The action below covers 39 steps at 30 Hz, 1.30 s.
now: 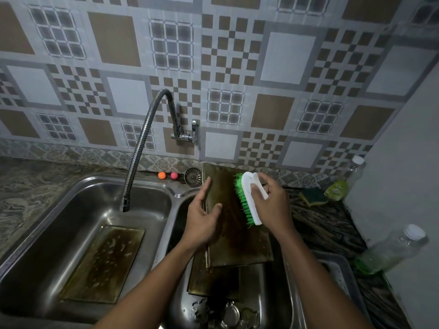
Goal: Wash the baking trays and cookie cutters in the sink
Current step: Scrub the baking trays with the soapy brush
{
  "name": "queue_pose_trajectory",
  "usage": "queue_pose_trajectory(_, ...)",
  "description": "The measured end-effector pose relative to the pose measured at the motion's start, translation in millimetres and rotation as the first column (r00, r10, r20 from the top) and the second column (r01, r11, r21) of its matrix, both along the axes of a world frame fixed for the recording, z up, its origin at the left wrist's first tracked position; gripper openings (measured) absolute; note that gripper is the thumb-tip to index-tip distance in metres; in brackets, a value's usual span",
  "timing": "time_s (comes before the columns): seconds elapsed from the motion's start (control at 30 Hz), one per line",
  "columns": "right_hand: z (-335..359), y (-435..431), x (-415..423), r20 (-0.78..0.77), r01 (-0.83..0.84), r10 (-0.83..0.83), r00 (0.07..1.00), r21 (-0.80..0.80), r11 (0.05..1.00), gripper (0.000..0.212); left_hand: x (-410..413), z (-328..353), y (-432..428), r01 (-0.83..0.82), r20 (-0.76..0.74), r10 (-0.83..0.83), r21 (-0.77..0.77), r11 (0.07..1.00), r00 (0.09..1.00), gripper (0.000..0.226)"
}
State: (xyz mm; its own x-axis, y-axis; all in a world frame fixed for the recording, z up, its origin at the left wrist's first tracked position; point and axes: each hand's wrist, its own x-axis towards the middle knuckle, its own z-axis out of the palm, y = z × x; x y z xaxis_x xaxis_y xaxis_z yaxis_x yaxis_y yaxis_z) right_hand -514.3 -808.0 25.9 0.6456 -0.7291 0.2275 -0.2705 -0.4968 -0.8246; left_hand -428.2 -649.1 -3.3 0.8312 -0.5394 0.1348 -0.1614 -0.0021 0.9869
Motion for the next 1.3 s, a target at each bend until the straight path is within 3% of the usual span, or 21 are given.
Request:
queue_pose_trajectory(0.13, -10, -1, -6, -0.059, -0.037, 0.030, 0.998, -0.125, 0.991, 0.042, -2, 1, 0, -0.008, -0.012, 0.007, -0.048, 0.999, 1.000, 0.071)
queue_pose_trajectory(0.23, -24, -5, -9, -0.055, 0.060, -0.074, 0.996, -0.222, 0.973, 0.040, -2, 3, 2, 0.000, -0.015, 0.000, -0.042, 0.999, 1.000, 0.072)
queue_pose_trajectory(0.33, -17, -14, -4, -0.014, 0.198, -0.202, 0.979, -0.135, 0.971, 0.039, -6, 5, 2, 0.089, 0.027, -0.089, -0.001, 0.996, 0.996, 0.074)
queue_pose_trajectory(0.43, 5, -6, 14, 0.022, 0.206, -0.205, 0.978, -0.051, 0.977, 0.037, -12, 6, -6, 0.177, 0.024, -0.176, -0.034, 0.984, 0.984, 0.074)
queue_pose_trajectory(0.6, 11, 40, 28, 0.042, 0.030, -0.021, 0.999, -0.232, 0.972, 0.037, -4, 1, -13, 0.025, -0.112, -0.044, -0.162, 0.986, 0.993, 0.057)
queue_pose_trajectory(0.7, -4, 44, 8, 0.022, -0.016, 0.023, 0.999, -0.282, 0.959, 0.038, 3, 0, -7, -0.046, -0.108, 0.029, -0.153, 0.987, 0.994, 0.050)
queue_pose_trajectory(0.8, -16, 21, -5, -0.040, 0.055, -0.068, 0.997, -0.252, 0.966, 0.038, 0, 2, 0, -0.021, -0.045, 0.014, -0.146, 0.989, 0.999, 0.052)
queue_pose_trajectory(0.93, -6, 3, 10, 0.001, 0.189, -0.190, 0.982, -0.137, 0.972, 0.036, -11, 6, -3, 0.061, 0.006, -0.060, -0.116, 0.991, 0.998, 0.055)
queue_pose_trajectory(1.03, 12, 24, 30, 0.058, 0.143, -0.136, 0.989, -0.122, 0.982, 0.036, -13, 8, -12, 0.051, -0.039, -0.058, -0.157, 0.986, 0.998, 0.054)
queue_pose_trajectory(1.13, 12, 54, 31, 0.100, 0.019, 0.001, 0.995, -0.195, 0.981, 0.036, -5, 8, -16, -0.060, -0.091, 0.042, -0.214, 0.975, 0.995, 0.048)
queue_pose_trajectory(1.23, -9, 66, 14, 0.088, -0.082, 0.110, 0.990, -0.272, 0.959, 0.039, 2, 9, -10, -0.147, -0.072, 0.134, -0.235, 0.961, 0.988, 0.044)
queue_pose_trajectory(1.3, -18, 55, 8, 0.068, -0.059, 0.079, 0.995, -0.255, 0.965, 0.037, 2, 6, -6, -0.140, -0.023, 0.139, -0.216, 0.966, 0.990, 0.044)
